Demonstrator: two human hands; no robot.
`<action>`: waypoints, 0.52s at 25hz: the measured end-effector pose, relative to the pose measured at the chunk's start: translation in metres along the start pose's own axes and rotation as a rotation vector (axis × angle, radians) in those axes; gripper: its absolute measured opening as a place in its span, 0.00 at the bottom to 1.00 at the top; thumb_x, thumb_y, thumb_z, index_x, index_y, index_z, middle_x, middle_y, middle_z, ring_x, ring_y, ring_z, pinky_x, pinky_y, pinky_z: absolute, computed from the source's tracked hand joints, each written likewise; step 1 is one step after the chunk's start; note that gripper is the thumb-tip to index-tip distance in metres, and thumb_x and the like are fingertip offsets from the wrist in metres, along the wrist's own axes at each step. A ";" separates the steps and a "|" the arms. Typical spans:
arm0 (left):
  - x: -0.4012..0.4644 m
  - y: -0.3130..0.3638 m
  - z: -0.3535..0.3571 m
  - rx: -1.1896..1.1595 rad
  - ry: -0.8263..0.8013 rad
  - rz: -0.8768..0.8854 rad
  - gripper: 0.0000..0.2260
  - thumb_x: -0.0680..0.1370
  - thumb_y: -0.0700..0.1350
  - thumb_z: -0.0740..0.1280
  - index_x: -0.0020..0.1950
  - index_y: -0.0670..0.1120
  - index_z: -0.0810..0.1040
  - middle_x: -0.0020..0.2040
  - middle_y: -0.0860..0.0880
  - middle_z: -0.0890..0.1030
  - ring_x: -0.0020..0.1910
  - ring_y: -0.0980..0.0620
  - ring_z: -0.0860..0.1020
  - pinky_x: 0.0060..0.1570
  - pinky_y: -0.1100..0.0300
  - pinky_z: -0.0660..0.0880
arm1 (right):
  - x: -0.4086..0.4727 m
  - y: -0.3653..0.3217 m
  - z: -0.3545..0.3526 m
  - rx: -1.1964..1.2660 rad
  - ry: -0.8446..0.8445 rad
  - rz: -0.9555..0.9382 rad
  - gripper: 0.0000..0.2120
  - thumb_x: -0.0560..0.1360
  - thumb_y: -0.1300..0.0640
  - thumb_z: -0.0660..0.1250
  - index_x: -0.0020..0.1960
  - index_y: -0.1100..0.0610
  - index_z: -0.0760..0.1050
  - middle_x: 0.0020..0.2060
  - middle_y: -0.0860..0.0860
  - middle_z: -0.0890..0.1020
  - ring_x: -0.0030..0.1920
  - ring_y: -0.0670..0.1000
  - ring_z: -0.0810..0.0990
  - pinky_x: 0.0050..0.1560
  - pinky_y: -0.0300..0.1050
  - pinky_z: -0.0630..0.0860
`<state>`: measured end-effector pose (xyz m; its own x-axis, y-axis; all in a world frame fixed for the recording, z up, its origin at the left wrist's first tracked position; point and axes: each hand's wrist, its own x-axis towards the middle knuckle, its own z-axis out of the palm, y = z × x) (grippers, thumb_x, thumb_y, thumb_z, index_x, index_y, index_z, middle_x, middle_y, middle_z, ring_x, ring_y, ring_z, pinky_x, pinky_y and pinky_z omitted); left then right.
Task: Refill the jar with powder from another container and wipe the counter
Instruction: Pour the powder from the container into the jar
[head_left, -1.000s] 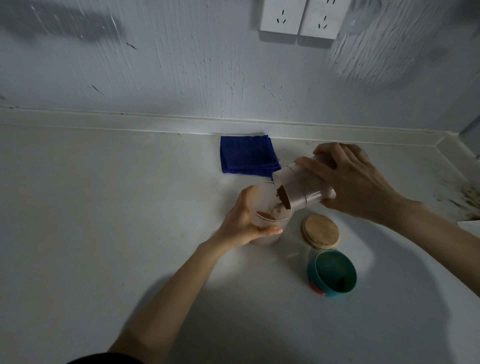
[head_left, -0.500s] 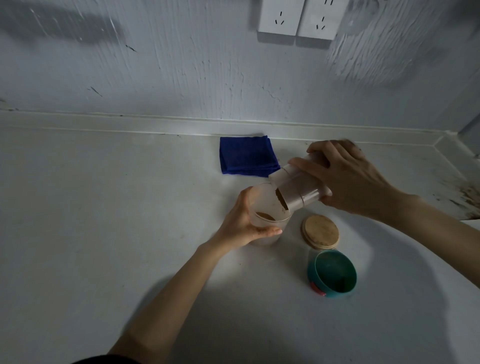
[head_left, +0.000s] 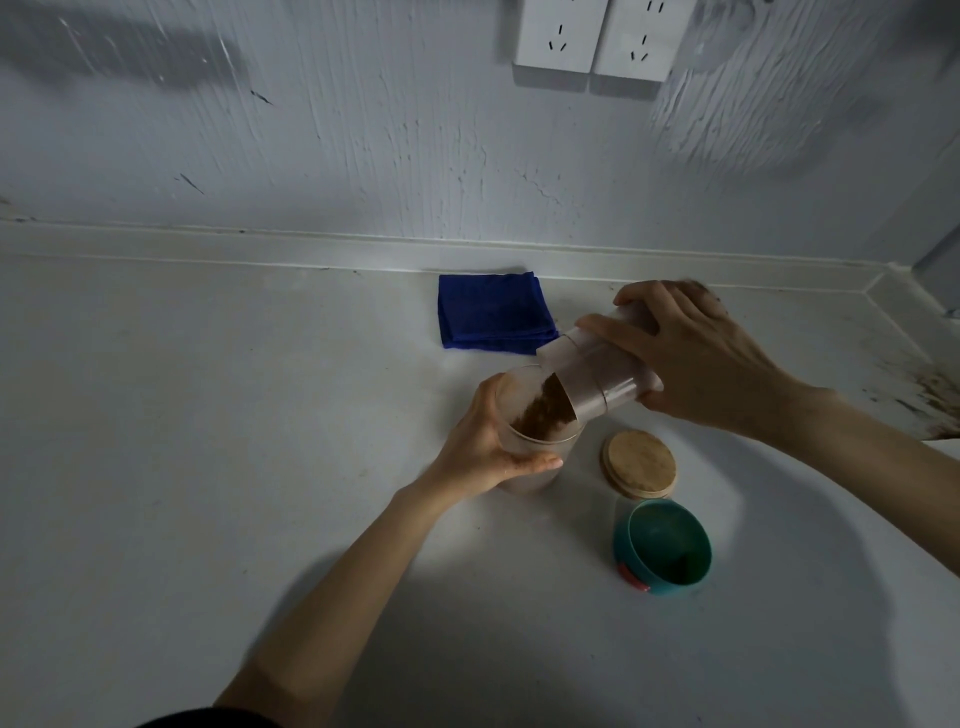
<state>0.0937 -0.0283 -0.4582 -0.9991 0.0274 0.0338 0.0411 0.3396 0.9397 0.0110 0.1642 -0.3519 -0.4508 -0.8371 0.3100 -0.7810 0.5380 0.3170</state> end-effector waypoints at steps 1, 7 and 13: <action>0.000 0.000 0.000 -0.002 0.005 0.001 0.42 0.63 0.44 0.77 0.68 0.48 0.55 0.62 0.54 0.62 0.62 0.56 0.64 0.55 0.69 0.67 | -0.001 0.000 0.000 0.011 0.000 0.008 0.44 0.52 0.58 0.81 0.63 0.50 0.64 0.55 0.63 0.76 0.53 0.66 0.76 0.57 0.62 0.71; -0.002 0.001 0.001 0.000 0.005 0.007 0.41 0.63 0.43 0.77 0.68 0.47 0.55 0.62 0.54 0.63 0.61 0.56 0.64 0.53 0.77 0.65 | -0.006 -0.001 -0.004 0.038 0.004 0.004 0.44 0.51 0.58 0.81 0.62 0.51 0.63 0.54 0.64 0.77 0.53 0.67 0.76 0.55 0.63 0.71; -0.002 0.003 0.001 0.007 0.011 0.014 0.40 0.64 0.42 0.76 0.68 0.46 0.56 0.60 0.53 0.63 0.59 0.57 0.64 0.47 0.85 0.63 | -0.008 -0.002 -0.004 0.028 -0.002 -0.016 0.44 0.51 0.57 0.81 0.62 0.51 0.63 0.54 0.64 0.77 0.53 0.66 0.76 0.56 0.62 0.71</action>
<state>0.0959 -0.0267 -0.4554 -0.9985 0.0222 0.0508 0.0553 0.3458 0.9367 0.0177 0.1701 -0.3510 -0.4389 -0.8457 0.3035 -0.8001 0.5216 0.2965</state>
